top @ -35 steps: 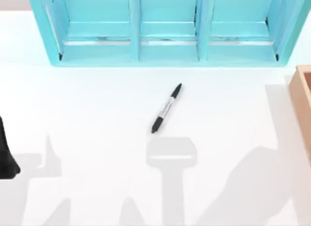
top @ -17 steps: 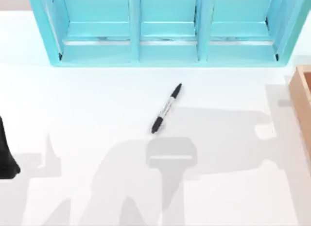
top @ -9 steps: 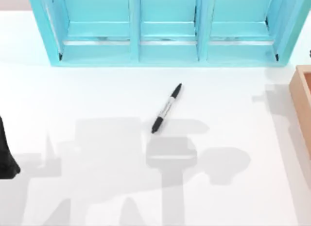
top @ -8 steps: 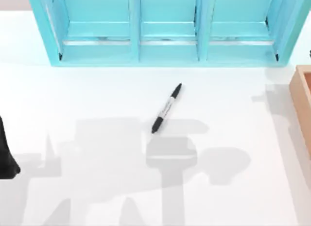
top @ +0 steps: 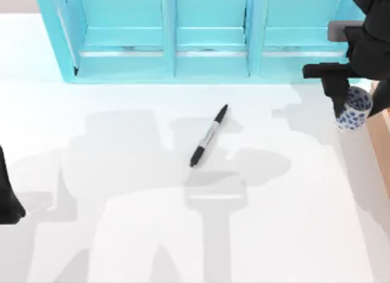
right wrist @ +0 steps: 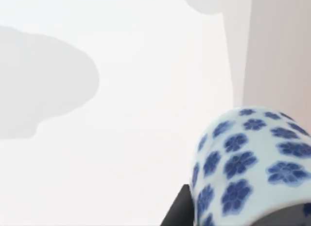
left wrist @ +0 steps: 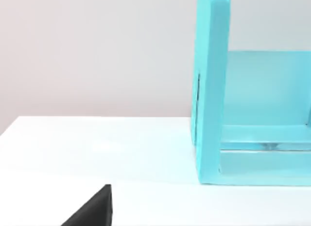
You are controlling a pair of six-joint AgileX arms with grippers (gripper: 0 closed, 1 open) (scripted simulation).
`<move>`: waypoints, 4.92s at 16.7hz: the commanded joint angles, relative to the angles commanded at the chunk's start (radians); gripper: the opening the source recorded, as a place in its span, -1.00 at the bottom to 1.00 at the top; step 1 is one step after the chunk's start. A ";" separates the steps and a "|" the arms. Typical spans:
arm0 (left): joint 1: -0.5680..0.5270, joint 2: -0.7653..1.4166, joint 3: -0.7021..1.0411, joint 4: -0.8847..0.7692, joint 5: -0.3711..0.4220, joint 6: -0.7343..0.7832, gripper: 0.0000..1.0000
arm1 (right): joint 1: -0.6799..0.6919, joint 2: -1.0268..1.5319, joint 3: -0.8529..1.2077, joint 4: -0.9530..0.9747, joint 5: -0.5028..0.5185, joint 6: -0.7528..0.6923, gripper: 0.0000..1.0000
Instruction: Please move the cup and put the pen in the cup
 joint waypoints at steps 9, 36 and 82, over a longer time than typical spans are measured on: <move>0.000 0.000 0.000 0.000 0.000 0.000 1.00 | 0.079 0.104 0.027 0.085 -0.001 0.084 -1.00; 0.000 0.000 0.000 0.000 0.000 0.000 1.00 | 0.085 0.129 -0.086 0.233 0.002 0.084 1.00; 0.000 0.000 0.000 0.000 0.000 0.000 1.00 | 0.299 0.343 0.329 0.209 -0.103 0.765 1.00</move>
